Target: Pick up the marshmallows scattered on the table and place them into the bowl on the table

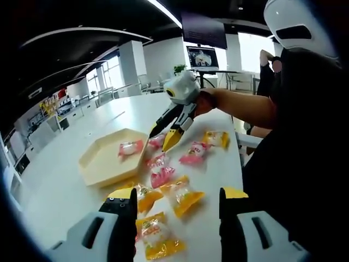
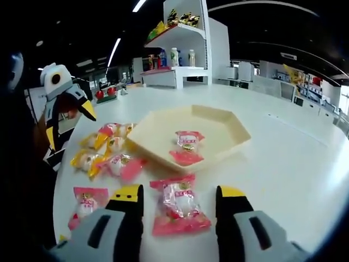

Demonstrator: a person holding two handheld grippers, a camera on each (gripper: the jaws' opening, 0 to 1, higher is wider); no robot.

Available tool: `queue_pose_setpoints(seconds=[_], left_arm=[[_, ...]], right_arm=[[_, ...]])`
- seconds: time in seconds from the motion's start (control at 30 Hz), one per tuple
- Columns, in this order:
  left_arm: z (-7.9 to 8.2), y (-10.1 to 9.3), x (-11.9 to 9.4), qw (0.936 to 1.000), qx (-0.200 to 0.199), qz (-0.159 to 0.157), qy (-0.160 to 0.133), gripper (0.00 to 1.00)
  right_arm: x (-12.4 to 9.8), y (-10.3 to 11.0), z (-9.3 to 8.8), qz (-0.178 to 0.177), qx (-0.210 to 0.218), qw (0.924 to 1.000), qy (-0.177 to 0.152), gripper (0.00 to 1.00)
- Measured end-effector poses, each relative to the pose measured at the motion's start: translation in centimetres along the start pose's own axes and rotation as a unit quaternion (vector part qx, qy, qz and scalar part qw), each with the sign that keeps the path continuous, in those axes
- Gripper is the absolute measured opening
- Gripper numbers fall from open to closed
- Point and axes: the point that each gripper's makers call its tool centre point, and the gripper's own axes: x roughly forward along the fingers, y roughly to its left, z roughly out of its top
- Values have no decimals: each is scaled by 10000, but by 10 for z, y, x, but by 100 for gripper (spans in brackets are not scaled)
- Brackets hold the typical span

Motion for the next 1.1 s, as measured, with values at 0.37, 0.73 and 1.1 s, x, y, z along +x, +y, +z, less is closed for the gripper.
queue_pose_setpoints(seconds=[0.37,0.73,1.1], left_arm=[[-3,2,-1,10000,-53,28,-12,60],[-3,4,-2,9999,-77,61,-40,60],[-6,3,-1,9999,-98,57,11,60]], right_arm=[[1,3,1,76,100,9999,-55,46],[-2,4,-2,-9,-116,9999,14,34],[-1,4,-1,-22,53,10000,6,27]])
